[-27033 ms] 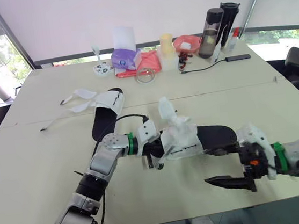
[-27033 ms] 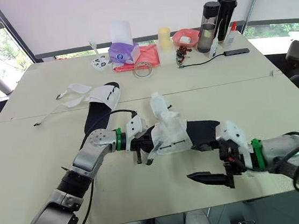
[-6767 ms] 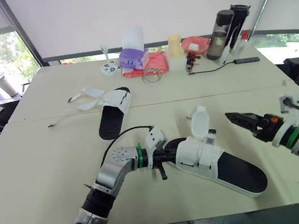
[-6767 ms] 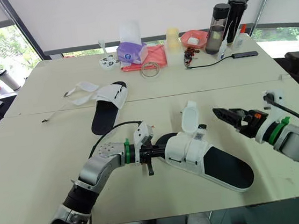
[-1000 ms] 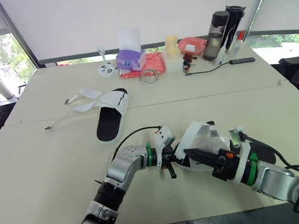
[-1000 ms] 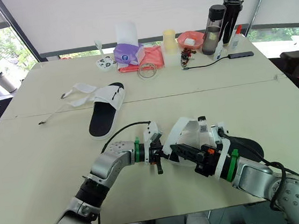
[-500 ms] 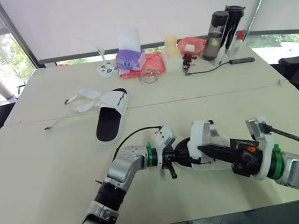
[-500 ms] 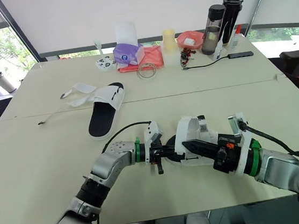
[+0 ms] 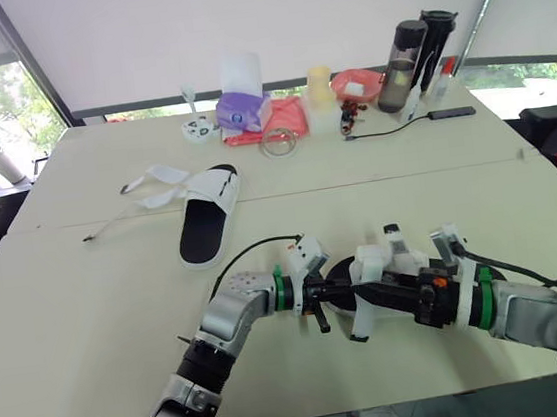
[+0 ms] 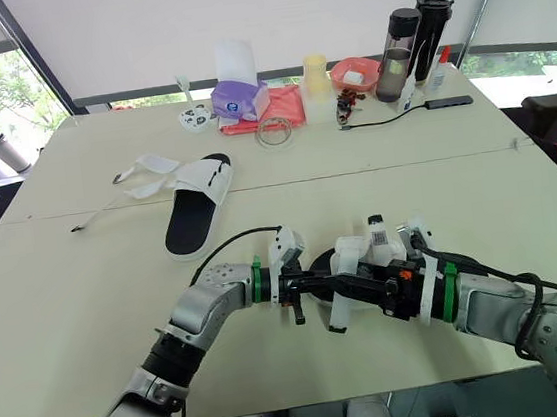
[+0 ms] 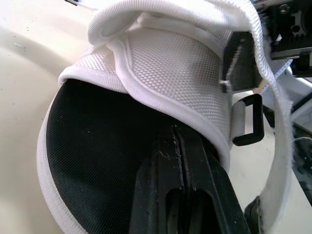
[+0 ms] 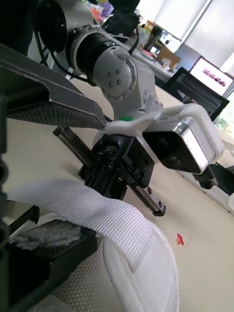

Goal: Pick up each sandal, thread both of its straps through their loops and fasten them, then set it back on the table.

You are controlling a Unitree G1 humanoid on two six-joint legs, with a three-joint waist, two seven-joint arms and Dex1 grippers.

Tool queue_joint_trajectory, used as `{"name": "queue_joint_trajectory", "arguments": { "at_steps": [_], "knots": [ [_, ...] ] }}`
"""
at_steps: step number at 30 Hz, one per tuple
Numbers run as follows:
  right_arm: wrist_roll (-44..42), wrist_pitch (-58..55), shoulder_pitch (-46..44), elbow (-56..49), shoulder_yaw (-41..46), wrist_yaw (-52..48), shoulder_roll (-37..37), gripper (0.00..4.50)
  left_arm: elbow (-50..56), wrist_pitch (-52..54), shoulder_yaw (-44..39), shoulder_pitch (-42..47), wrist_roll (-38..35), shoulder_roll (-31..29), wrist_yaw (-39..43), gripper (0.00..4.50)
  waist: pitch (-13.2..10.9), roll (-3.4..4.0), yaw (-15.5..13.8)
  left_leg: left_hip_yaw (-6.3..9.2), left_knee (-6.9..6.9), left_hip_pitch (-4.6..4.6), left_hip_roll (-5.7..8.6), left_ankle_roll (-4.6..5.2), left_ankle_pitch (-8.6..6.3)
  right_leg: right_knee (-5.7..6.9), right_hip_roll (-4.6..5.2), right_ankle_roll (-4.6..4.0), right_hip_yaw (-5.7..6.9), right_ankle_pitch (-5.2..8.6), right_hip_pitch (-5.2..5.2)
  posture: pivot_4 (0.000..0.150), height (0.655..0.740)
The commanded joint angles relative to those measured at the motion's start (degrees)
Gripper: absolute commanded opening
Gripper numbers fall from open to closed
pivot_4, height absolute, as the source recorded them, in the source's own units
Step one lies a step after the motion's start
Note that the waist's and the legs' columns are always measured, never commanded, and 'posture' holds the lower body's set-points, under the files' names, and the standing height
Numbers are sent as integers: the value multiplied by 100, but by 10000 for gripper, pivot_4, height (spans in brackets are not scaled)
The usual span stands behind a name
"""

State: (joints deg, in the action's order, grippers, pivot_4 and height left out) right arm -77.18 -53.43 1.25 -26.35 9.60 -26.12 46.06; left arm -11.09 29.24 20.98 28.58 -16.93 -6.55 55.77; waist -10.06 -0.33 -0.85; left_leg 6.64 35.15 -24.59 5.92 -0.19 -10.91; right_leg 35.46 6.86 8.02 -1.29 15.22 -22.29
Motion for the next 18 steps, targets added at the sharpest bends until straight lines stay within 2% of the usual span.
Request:
{"name": "queue_joint_trajectory", "arguments": {
  "at_steps": [1,9,18],
  "knots": [
    [-78,-158,174,-211,91,-145,58,28795,-62,8,-12,-71,77,-36,-93,0,0,0,0,0,0,0,0,0,0,0,0,0,0,0,0,1500,7400],
    [-309,-267,677,-638,151,-259,3,28795,-68,3,11,-113,86,-44,-83,0,0,0,4,1,0,0,-1,0,-1,-1,0,0,1,0,1,1500,7400],
    [-179,-279,734,-749,-34,-175,-82,28795,-115,-7,32,-96,79,-35,-72,0,0,-1,2,1,-1,-1,-2,-1,-2,-2,1,0,1,1,0,1500,7400]
  ]
}}
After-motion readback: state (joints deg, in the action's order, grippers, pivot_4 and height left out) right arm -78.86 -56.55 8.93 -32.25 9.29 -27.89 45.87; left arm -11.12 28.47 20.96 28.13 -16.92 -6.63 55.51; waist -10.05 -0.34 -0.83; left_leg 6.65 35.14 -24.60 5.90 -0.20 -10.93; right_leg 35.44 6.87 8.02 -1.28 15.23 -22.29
